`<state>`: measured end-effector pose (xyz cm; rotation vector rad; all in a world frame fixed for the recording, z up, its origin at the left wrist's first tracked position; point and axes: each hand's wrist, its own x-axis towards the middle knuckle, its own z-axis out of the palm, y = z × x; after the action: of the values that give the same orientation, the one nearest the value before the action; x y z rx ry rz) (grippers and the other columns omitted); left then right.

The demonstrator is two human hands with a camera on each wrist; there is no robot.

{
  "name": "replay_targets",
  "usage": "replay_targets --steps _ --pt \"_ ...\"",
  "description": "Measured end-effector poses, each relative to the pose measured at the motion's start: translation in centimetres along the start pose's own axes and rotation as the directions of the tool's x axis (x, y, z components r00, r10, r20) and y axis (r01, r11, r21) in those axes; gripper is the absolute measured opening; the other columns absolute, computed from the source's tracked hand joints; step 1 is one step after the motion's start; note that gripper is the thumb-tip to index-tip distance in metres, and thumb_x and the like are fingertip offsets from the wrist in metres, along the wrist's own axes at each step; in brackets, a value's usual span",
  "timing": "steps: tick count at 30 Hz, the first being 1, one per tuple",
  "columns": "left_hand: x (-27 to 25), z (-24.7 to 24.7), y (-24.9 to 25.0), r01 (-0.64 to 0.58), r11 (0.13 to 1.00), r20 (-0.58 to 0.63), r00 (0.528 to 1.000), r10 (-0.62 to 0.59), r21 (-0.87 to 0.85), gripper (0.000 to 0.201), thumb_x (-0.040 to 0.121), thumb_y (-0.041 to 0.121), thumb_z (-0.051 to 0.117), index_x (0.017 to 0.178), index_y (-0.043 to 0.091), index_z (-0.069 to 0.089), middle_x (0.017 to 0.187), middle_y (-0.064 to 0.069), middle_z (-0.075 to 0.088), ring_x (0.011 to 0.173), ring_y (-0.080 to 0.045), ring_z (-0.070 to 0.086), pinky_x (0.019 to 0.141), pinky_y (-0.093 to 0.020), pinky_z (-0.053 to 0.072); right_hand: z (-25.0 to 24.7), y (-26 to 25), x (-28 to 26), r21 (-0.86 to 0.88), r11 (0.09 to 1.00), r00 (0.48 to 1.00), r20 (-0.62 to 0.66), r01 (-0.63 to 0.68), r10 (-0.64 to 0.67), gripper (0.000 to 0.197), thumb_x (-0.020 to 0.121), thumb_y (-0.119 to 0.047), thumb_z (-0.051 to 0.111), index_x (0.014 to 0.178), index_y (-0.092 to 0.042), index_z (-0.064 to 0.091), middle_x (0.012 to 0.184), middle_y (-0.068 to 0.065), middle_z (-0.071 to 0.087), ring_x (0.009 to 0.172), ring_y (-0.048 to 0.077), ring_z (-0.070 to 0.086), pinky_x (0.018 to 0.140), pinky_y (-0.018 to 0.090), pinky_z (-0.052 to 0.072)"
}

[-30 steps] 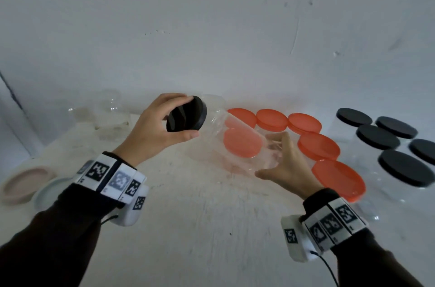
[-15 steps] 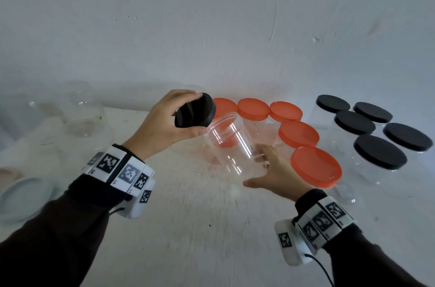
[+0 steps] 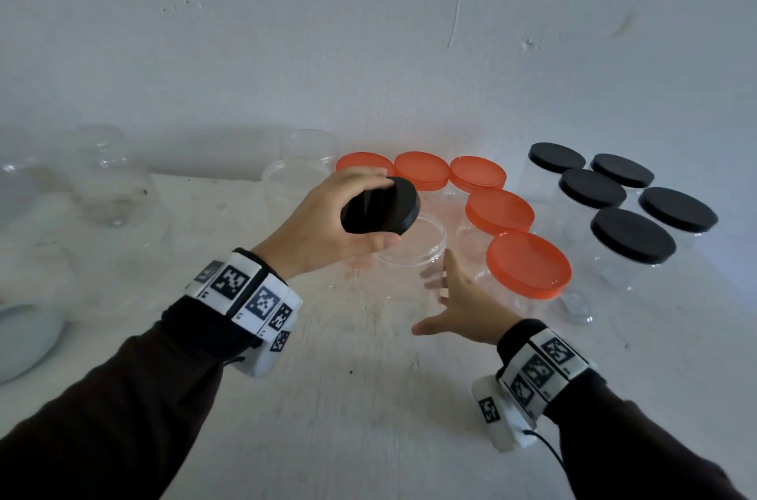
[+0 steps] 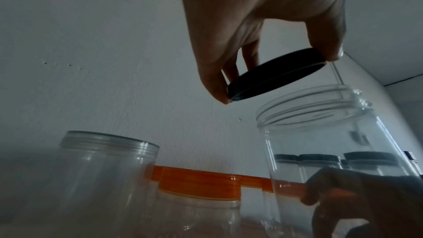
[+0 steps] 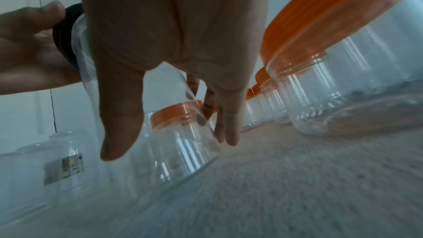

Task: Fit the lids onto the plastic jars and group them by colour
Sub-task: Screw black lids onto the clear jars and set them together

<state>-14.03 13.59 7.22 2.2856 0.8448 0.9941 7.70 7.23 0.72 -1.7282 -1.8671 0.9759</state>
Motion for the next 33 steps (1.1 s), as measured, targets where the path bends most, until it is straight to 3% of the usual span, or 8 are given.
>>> replay_targets --steps 2,5,11,20,24,27,30,33 --pt "0.2 0.4 0.1 0.000 1.000 0.024 1.000 0.001 -0.005 0.073 0.064 0.060 0.061 0.127 0.023 0.052 0.136 0.010 0.045 0.126 -0.001 0.038 0.101 -0.014 0.030 -0.1 0.1 -0.1 0.027 1.000 1.000 0.012 -0.016 0.016 0.105 0.067 -0.020 0.082 0.140 -0.017 0.006 0.128 -0.002 0.040 0.121 0.014 0.042 0.103 0.035 0.041" --pt "0.5 0.8 0.1 -0.013 1.000 0.044 0.999 0.013 -0.005 0.073 0.064 0.059 0.062 0.126 0.022 0.053 0.135 0.011 0.043 0.126 0.000 0.037 0.102 -0.018 0.031 -0.2 0.2 -0.2 0.098 0.994 0.999 0.007 -0.040 0.040 0.094 0.068 -0.027 0.081 0.137 -0.021 0.017 0.126 -0.006 0.041 0.122 0.011 0.042 0.100 0.032 0.042" --pt "1.2 1.8 0.1 -0.031 0.999 0.106 0.994 0.028 0.027 0.072 0.065 0.061 0.061 0.125 0.021 0.055 0.131 0.008 0.046 0.124 -0.005 0.039 0.105 -0.028 0.035 0.1 -0.4 -0.1 0.202 0.979 0.997 -0.069 -0.006 0.020 0.086 0.067 -0.019 0.082 0.134 -0.020 0.028 0.128 -0.003 0.042 0.117 0.012 0.045 0.084 0.019 0.047" --pt "1.4 2.7 0.2 -0.089 0.992 0.219 0.973 0.067 0.093 0.073 0.063 0.064 0.058 0.124 0.024 0.056 0.127 0.018 0.043 0.116 0.006 0.030 0.096 -0.010 0.026 0.5 -0.4 0.3 0.272 0.962 0.997 -0.072 0.026 -0.006 0.079 0.066 -0.012 0.083 0.126 -0.024 0.032 0.129 -0.004 0.045 0.118 0.013 0.048 0.080 0.018 0.048" --pt "1.2 2.7 0.1 -0.073 0.995 0.226 0.973 0.054 0.075 0.073 0.063 0.064 0.058 0.126 0.026 0.053 0.128 0.020 0.040 0.115 0.013 0.027 0.095 -0.008 0.025 0.4 -0.7 0.2 0.235 0.972 0.998 -0.057 0.020 -0.007 0.083 0.066 -0.015 0.083 0.130 -0.023 0.029 0.129 -0.005 0.043 0.120 0.015 0.047 0.089 0.024 0.047" --pt "0.8 2.8 0.1 -0.049 0.998 0.214 0.976 0.037 0.051 0.084 0.062 0.065 0.061 0.134 0.026 0.043 0.133 0.017 0.037 0.122 0.007 0.028 0.100 -0.013 0.025 -0.9 -1.5 -0.3 0.129 0.992 1.000 0.019 0.010 -0.012 0.096 0.067 -0.021 0.082 0.139 -0.022 0.019 0.132 -0.008 0.036 0.121 0.012 0.042 0.095 0.024 0.041" --pt "-0.4 2.8 -0.5 0.081 0.993 0.182 0.981 -0.065 -0.081 0.113 0.053 0.070 0.069 0.145 0.026 0.020 0.143 0.010 0.028 0.130 -0.002 0.028 0.106 -0.017 0.027 -4.2 -3.4 -1.3 0.082 0.995 0.998 -0.019 0.062 -0.061 0.107 0.057 -0.036 0.082 0.140 -0.026 0.015 0.140 -0.007 0.030 0.120 0.008 0.040 0.100 0.026 0.039" --pt "-1.5 3.1 -0.7 0.213 0.963 0.186 0.966 -0.181 -0.164 0.118 0.056 0.051 0.078 0.147 0.025 0.007 0.149 0.008 0.022 0.132 -0.001 0.025 0.111 -0.023 0.024 -7.3 -6.2 -2.0 -0.033 0.990 0.988 -0.059 0.138 -0.140 0.108 0.050 -0.048 0.076 0.139 -0.025 0.022 0.140 -0.007 0.030 0.122 0.008 0.041 0.104 0.032 0.040"
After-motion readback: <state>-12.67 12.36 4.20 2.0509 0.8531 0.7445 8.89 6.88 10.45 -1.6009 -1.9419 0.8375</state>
